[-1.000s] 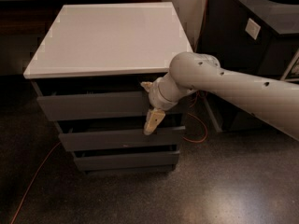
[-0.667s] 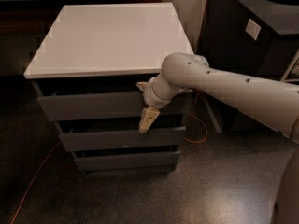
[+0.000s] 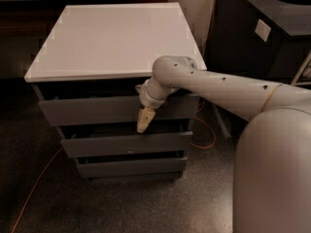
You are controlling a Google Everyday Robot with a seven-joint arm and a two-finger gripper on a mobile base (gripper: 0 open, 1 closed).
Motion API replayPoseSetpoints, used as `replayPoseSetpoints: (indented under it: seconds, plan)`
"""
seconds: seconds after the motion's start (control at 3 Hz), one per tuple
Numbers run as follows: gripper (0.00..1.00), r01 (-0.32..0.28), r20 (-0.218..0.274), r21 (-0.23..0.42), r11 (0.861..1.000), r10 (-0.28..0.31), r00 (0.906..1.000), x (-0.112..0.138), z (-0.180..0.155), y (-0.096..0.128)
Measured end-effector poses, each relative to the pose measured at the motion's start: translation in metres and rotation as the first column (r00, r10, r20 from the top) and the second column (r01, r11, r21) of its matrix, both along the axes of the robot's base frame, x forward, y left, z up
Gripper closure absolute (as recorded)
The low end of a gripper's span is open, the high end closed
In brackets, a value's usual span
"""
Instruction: Pick rxbar blueberry from top drawer and place on counter
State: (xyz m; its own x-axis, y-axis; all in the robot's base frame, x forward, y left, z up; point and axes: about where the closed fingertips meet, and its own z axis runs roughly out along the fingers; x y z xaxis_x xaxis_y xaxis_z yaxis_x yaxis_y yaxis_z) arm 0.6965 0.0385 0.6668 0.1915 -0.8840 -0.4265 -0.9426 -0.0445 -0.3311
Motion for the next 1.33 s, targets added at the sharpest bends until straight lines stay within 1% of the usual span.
replayPoseSetpoints:
  seconds: [0.33,0.67,1.0,1.33]
  plan:
    - [0.16,0.016,-0.008,-0.023,1.000,-0.017,0.9998,0.0143,-0.0118,0.0080]
    - [0.40,0.039,-0.019,-0.039,0.998,-0.040,0.9990,0.0189,-0.0176,0.0073]
    - [0.64,0.039,-0.019,-0.039,0.998,-0.040,0.9990,0.0189,-0.0132,0.0073]
    - [0.95,0.039,-0.019,-0.039,0.998,-0.040,0.9990,0.0188,-0.0090,0.0073]
